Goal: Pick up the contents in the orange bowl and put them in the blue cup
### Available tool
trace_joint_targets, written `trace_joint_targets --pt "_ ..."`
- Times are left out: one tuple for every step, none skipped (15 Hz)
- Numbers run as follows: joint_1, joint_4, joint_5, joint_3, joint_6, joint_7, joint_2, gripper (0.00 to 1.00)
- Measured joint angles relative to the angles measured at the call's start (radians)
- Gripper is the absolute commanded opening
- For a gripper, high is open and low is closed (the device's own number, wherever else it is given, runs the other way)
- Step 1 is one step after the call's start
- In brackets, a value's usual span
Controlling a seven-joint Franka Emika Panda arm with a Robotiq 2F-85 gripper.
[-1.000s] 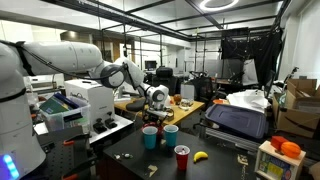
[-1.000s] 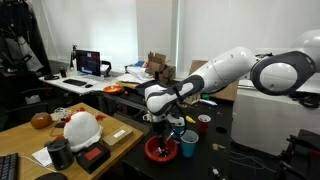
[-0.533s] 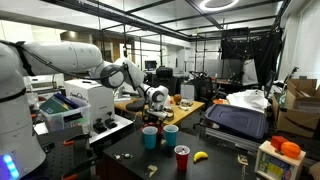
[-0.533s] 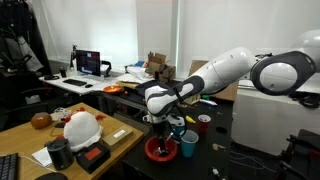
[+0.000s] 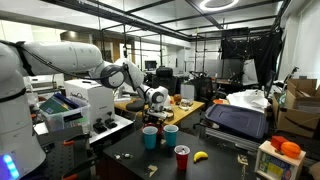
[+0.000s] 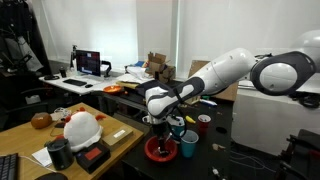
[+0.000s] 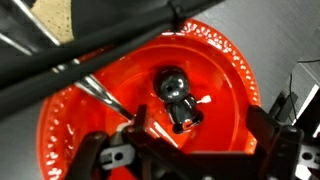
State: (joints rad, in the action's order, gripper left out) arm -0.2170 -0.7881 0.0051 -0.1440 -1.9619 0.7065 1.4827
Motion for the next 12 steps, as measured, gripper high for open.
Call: trace_joint_targets --pt "0.000 0.000 0.000 0.000 0.000 0.007 0.000 1.00" --pt "0.001 0.000 0.000 0.000 -0.001 0.016 0.000 1.00" --pt "0.001 0.000 0.000 0.000 -0.001 0.021 0.000 1.00" --pt "0.002 0.000 0.000 0.000 -0.001 0.030 0.000 1.00" --pt "0.003 0.000 0.000 0.000 -0.001 0.040 0.000 1.00" --pt "0.004 -0.001 0.000 0.000 -0.001 0.053 0.000 1.00" --pt "0.007 -0.001 0.000 0.000 -0.001 0.063 0.000 1.00" --pt "0.010 -0.001 0.000 0.000 -0.001 0.078 0.000 1.00" --pt "0.014 -0.002 0.000 0.000 -0.001 0.090 0.000 1.00" --pt "0.018 -0.002 0.000 0.000 -0.001 0.100 0.000 1.00" --pt "0.022 -0.002 0.000 0.000 -0.001 0.112 0.000 1.00" --pt "0.026 -0.002 0.000 0.000 -0.001 0.120 0.000 1.00"
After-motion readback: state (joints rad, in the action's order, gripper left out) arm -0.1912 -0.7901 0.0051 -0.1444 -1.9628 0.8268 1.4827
